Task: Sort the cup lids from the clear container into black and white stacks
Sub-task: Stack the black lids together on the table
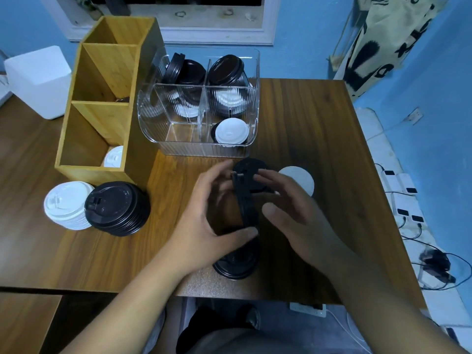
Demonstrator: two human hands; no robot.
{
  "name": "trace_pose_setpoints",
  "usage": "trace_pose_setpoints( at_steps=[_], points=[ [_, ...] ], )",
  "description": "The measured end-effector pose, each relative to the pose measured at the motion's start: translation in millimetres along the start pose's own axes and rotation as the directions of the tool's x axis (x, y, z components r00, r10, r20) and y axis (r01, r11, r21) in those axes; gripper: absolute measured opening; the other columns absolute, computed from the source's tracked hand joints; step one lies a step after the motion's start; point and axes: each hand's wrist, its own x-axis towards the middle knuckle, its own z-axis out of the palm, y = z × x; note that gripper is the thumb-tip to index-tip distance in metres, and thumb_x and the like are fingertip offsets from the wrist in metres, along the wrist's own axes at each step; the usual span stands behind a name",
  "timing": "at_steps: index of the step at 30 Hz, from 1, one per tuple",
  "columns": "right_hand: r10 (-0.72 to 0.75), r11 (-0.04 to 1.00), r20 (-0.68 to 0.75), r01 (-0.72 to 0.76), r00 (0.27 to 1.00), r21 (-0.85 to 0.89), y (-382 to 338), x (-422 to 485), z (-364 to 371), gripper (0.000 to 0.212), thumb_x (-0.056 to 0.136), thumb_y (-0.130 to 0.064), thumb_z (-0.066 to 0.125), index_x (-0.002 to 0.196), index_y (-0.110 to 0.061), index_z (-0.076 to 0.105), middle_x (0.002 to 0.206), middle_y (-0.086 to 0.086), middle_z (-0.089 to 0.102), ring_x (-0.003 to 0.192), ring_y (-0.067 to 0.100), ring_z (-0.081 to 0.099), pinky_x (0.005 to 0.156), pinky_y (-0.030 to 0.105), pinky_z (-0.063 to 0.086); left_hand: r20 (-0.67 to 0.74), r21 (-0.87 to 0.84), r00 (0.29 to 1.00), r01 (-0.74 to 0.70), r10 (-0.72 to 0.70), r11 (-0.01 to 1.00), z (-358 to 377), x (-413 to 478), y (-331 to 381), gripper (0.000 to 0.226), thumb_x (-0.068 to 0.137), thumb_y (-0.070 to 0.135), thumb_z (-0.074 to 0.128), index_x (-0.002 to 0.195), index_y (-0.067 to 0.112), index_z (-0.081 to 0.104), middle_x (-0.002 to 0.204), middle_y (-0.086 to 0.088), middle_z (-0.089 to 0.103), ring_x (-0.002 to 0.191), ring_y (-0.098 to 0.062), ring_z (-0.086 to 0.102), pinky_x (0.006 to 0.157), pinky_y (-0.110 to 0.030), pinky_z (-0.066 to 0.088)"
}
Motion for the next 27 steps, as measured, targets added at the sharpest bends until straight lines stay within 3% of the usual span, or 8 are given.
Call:
trace_pose_setpoints(
  at_steps=[2, 4, 6, 10, 15, 18, 21, 27],
  points=[
    [-0.072, 0.997, 0.062, 0.074, 0.996, -0.035, -4, -7, 0, 0.069, 0.091, -0.021, 0.071, 0.15, -0.02, 0.036, 0.146, -0.005, 0.05, 0.135, 0.02, 0.05, 0.106, 0.039, 0.048, 0.056, -0.105, 0.998, 0.013, -0.007, 0.994, 7, -4, 3, 0.086, 0.076, -0.001, 0.082, 0.147, 0.009, 0.034, 0.14, 0.014, 0.057, 0.131, -0.006, 0.056, 0.104, -0.019, 0.045],
    [-0.129, 0.97, 0.11, 0.148, 0.986, -0.191, -8, -8, -7, 0.087, 0.081, -0.011, 0.081, 0.153, -0.017, 0.032, 0.158, -0.002, 0.035, 0.145, 0.024, 0.037, 0.111, 0.051, 0.04, 0.091, -0.215, 0.993, 0.091, -0.073, 0.972, 6, -8, 4, 0.078, 0.087, 0.024, 0.081, 0.146, 0.0, 0.035, 0.133, 0.006, 0.062, 0.124, -0.011, 0.059, 0.1, -0.024, 0.048],
    [-0.162, 0.919, 0.15, 0.204, 0.975, -0.337, -16, -5, -11, 0.095, 0.075, -0.015, 0.087, 0.153, -0.018, 0.032, 0.161, -0.006, 0.029, 0.149, 0.021, 0.029, 0.114, 0.053, 0.036, 0.105, -0.306, 0.98, 0.193, -0.168, 0.932, 2, -12, 6, 0.083, 0.089, 0.052, 0.073, 0.144, 0.0, 0.04, 0.131, -0.017, 0.058, 0.122, -0.029, 0.056, 0.101, -0.041, 0.046],
    [-0.185, 0.881, 0.269, 0.28, 0.945, -0.38, -28, 1, -6, 0.09, 0.075, -0.031, 0.087, 0.151, -0.024, 0.039, 0.155, -0.013, 0.038, 0.145, 0.018, 0.035, 0.113, 0.05, 0.038, 0.215, -0.369, 0.957, 0.264, -0.195, 0.891, -7, -20, -2, 0.082, 0.092, 0.053, 0.069, 0.145, -0.003, 0.04, 0.14, -0.042, 0.042, 0.13, -0.06, 0.042, 0.107, -0.071, 0.032],
    [-0.174, 0.89, 0.292, 0.277, 0.941, -0.362, -31, -2, 3, 0.086, 0.074, -0.044, 0.085, 0.148, -0.03, 0.043, 0.15, -0.017, 0.041, 0.142, 0.016, 0.037, 0.112, 0.045, 0.038, 0.262, -0.324, 0.946, 0.271, -0.189, 0.907, -19, -28, -5, 0.086, 0.093, 0.052, 0.068, 0.151, -0.002, 0.036, 0.146, -0.034, 0.044, 0.135, -0.056, 0.039, 0.109, -0.066, 0.035],
    [-0.145, 0.87, 0.222, 0.231, 0.964, -0.436, -26, -5, 11, 0.084, 0.072, -0.052, 0.084, 0.144, -0.037, 0.045, 0.143, -0.021, 0.044, 0.137, 0.007, 0.039, 0.111, 0.036, 0.039, 0.257, -0.216, 0.952, 0.225, -0.167, 0.95, -28, -36, -5, 0.085, 0.094, 0.052, 0.067, 0.152, -0.002, 0.035, 0.148, -0.019, 0.051, 0.138, -0.037, 0.047, 0.111, -0.047, 0.039],
    [-0.051, 0.82, 0.131, 0.117, 0.99, -0.561, -20, -7, 10, 0.086, 0.069, -0.066, 0.077, 0.144, -0.045, 0.041, 0.139, -0.025, 0.04, 0.132, -0.002, 0.038, 0.108, 0.028, 0.04, 0.218, 0.112, 0.965, 0.124, -0.146, 0.986, -47, -50, -20, 0.091, 0.085, 0.051, 0.077, 0.156, 0.013, 0.035, 0.154, 0.0, 0.05, 0.145, -0.021, 0.043, 0.12, -0.051, 0.033],
    [0.027, 0.723, 0.002, -0.018, 1.0, -0.69, -9, -15, 7, 0.091, 0.068, -0.071, 0.072, 0.147, -0.037, 0.042, 0.136, -0.021, 0.041, 0.125, 0.0, 0.039, 0.103, 0.022, 0.038, 0.167, 0.527, 0.978, 0.021, -0.127, 0.849, -37, -70, -37, 0.11, 0.068, 0.06, 0.086, 0.157, 0.023, 0.033, 0.152, 0.018, 0.043, 0.148, -0.003, 0.031, 0.122, -0.039, 0.029]
  ],
)
